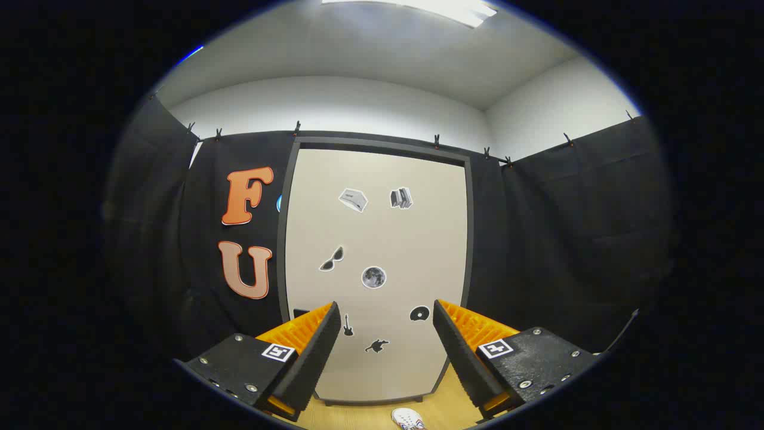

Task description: Open the shoe cabinet door, grab the shoes and put them into the shoe cabinet, then close the shoe cabinet door.

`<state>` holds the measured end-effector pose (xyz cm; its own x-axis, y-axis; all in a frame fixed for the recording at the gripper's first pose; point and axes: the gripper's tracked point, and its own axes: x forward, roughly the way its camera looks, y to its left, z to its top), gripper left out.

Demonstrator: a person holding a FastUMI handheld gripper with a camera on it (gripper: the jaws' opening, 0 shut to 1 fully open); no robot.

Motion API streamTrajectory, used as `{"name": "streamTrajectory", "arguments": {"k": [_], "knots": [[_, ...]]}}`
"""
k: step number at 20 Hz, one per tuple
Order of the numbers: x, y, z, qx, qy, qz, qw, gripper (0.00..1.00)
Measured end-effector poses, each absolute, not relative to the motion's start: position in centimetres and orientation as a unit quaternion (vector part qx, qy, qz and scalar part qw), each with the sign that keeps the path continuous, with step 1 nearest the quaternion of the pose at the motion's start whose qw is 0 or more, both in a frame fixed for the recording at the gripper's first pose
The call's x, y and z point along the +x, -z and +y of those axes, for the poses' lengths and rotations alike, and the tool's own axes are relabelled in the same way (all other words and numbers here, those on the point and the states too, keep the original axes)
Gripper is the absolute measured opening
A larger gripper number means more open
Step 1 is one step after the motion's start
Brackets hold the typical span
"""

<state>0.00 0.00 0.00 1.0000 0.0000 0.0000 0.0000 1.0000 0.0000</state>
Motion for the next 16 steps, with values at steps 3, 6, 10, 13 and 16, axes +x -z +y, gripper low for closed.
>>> {"name": "streamTrajectory", "arguments": {"k": [3, 6, 10, 13, 16], "knots": [[-0.4, -0.1, 0.7, 0.001, -0.008, -0.001, 1.000, 0.96], [-0.8, 0.2, 1.3, 0.004, -0.013, 0.002, 1.000, 0.96], [-1.1, 0.4, 2.2, 0.002, -0.021, 0.005, 1.000, 0.96], [-1.1, 0.8, 2.6, 0.000, -0.024, 0.010, 1.000, 0.96], [-1.2, 1.1, 3.0, -0.004, -0.024, 0.016, 1.000, 0.96]]}}
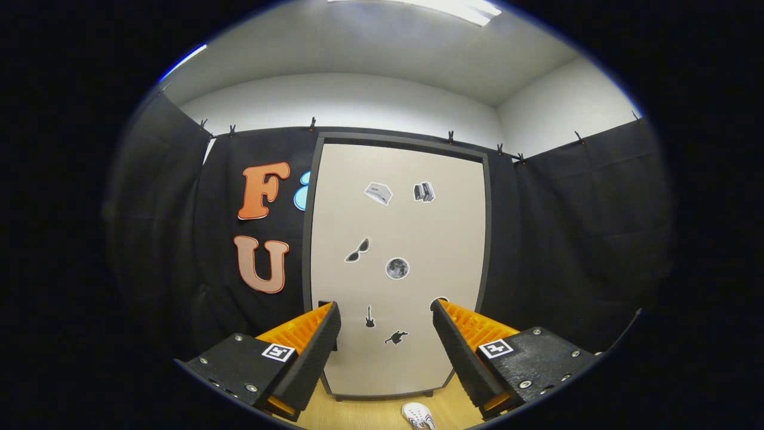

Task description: Open the shoe cabinet door, grab the shoes and put them into the shoe cabinet, then close the shoe cabinet door.

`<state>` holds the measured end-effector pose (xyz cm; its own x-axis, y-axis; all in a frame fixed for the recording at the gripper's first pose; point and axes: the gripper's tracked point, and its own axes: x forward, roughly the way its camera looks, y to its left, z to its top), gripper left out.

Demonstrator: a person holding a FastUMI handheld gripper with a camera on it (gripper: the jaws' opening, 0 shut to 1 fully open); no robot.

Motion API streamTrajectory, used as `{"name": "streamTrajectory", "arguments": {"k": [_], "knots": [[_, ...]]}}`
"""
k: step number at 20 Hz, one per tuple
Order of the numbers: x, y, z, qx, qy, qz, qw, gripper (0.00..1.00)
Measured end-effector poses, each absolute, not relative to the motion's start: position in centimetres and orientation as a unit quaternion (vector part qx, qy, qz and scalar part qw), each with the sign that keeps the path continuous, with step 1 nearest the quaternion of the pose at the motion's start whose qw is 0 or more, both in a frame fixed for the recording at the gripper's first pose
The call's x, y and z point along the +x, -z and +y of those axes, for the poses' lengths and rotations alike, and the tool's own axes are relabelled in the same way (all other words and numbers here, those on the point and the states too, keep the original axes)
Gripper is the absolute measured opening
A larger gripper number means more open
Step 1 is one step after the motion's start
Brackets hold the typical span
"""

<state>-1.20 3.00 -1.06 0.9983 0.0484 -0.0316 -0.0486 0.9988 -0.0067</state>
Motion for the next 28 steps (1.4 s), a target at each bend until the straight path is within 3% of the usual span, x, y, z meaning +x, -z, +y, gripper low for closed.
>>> {"name": "streamTrajectory", "arguments": {"k": [14, 28], "knots": [[1.5, 6.1, 8.5, 0.003, -0.052, 0.055, 0.997, 0.96], [9.4, 13.8, 14.6, 0.000, -0.062, 0.101, 0.993, 0.96]]}}
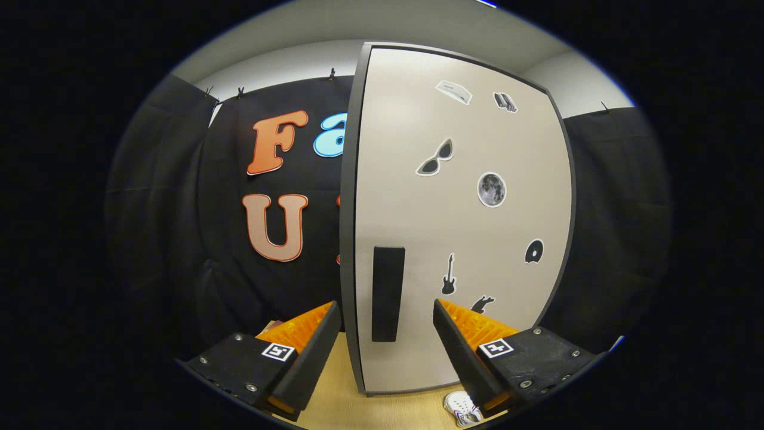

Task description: Open the shoe cabinet door, grab the shoes and put them into the shoe cabinet, then close the shoe cabinet door.

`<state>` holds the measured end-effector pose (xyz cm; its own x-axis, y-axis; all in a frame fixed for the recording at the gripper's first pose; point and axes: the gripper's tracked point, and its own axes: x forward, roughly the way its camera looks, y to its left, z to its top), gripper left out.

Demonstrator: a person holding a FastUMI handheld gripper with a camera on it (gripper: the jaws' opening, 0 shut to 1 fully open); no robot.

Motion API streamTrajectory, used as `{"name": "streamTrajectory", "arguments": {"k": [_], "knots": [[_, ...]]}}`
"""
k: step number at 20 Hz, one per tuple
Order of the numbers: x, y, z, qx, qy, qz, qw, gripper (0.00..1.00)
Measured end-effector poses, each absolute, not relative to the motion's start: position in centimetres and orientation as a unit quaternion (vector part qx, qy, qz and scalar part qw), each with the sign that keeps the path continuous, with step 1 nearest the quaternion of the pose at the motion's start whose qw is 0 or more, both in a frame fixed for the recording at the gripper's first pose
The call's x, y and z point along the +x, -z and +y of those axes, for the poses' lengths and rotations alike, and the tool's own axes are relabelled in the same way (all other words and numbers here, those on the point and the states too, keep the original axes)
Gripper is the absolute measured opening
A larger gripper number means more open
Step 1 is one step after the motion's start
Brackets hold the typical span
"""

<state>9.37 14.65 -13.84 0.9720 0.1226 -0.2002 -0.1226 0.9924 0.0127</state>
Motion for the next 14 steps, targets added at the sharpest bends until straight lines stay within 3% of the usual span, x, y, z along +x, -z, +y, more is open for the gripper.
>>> {"name": "streamTrajectory", "arguments": {"k": [4, 6, 8, 11, 14], "knots": [[12.2, 15.8, 14.5, 0.006, -0.040, 0.117, 0.992, 0.95], [13.4, 16.4, 14.5, 0.009, -0.037, 0.122, 0.992, 0.88], [14.0, 16.5, 14.7, 0.007, -0.039, 0.120, 0.992, 0.77], [14.4, 16.6, 15.5, 0.005, -0.053, 0.118, 0.992, 0.49], [14.1, 16.5, 15.5, 0.003, -0.060, 0.114, 0.992, 0.38]]}}
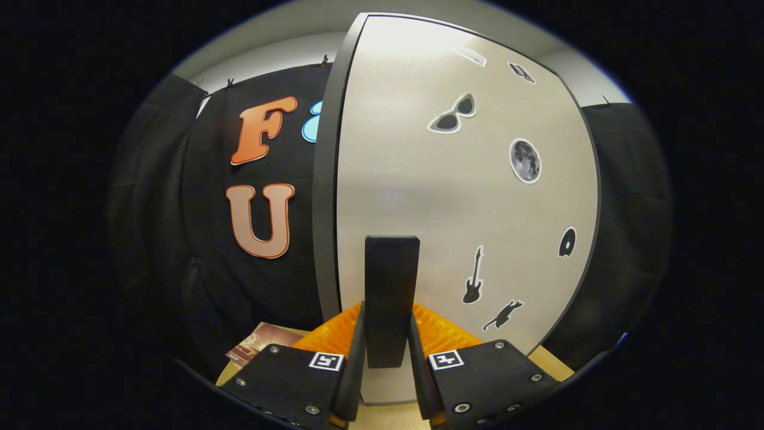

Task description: Open the shoe cabinet door, grab the shoes and put them into the shoe cabinet, then close the shoe cabinet door.

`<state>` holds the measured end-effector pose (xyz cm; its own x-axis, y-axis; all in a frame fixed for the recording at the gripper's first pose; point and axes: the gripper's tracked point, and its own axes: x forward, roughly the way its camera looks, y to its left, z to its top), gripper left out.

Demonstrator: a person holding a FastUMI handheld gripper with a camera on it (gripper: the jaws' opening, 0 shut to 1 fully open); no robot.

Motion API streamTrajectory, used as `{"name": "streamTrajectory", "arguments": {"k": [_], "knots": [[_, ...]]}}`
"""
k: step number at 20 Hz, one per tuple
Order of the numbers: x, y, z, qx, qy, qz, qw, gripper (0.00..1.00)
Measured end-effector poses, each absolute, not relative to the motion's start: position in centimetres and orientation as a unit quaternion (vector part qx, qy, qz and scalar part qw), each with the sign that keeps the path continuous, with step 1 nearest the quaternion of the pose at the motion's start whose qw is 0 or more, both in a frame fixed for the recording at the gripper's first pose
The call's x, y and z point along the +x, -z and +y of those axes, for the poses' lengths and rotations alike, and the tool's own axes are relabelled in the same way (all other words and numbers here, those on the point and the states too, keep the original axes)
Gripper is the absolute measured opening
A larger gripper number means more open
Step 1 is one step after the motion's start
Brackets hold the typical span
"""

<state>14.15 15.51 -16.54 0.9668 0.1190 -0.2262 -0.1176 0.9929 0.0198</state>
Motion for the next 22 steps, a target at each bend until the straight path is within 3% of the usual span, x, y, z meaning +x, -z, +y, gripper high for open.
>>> {"name": "streamTrajectory", "arguments": {"k": [11, 22], "knots": [[10.6, 15.7, 14.6, 0.024, -0.118, 0.100, 0.988, 0.26], [5.6, 15.7, 10.6, 0.035, -0.147, 0.111, 0.982, 0.26]]}}
